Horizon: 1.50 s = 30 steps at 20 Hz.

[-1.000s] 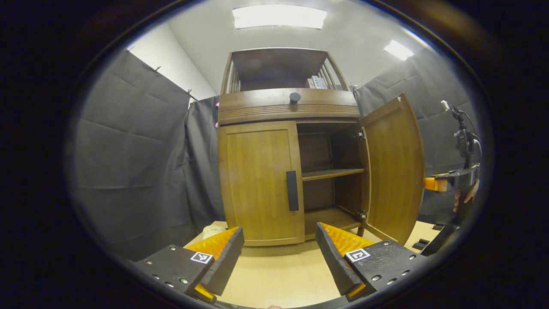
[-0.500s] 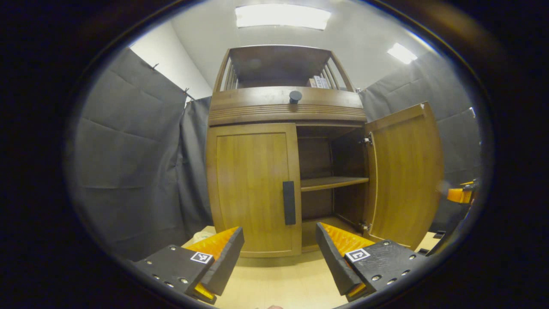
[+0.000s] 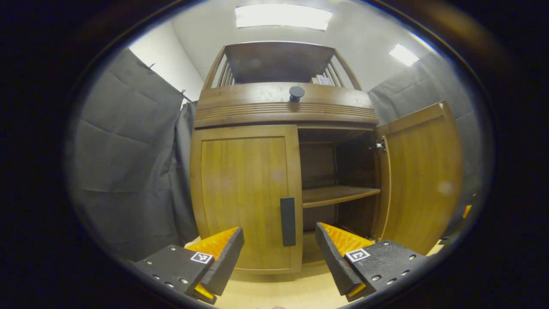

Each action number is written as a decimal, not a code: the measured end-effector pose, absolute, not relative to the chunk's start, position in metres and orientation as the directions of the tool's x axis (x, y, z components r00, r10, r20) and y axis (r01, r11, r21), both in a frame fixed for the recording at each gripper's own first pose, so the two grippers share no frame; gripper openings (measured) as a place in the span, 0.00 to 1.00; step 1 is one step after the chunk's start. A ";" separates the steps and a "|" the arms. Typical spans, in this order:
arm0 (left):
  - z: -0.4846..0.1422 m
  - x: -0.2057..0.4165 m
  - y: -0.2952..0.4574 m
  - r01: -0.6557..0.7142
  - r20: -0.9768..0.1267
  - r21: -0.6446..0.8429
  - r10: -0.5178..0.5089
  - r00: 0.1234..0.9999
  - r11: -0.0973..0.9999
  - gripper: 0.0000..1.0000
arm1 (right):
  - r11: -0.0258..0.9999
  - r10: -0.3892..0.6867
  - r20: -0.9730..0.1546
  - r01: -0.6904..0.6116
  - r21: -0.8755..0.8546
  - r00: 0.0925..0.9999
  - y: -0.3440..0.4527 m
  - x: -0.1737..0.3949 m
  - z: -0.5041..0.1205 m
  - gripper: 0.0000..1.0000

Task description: Open the right door of the double-door shoe cabinet with the right hand, and open the left door with the left hand.

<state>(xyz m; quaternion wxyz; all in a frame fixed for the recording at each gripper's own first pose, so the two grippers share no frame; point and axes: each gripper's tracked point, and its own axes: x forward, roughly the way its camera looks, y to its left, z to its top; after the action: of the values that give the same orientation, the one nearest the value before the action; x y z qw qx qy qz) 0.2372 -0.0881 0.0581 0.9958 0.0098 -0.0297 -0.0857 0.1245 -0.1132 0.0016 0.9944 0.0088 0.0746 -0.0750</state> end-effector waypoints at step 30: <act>-0.013 0.390 -0.131 0.218 -0.091 -0.009 -0.218 0.972 0.976 0.36 | 0.998 -0.027 -0.224 0.039 0.049 0.974 -0.069 0.144 -0.015 0.94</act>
<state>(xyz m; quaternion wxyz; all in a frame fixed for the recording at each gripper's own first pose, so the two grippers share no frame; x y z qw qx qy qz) 0.3901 -0.1311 -0.0135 0.9929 0.0003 0.0460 -0.1099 0.1440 -0.0690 -0.0152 0.9932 0.0268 0.1123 -0.0164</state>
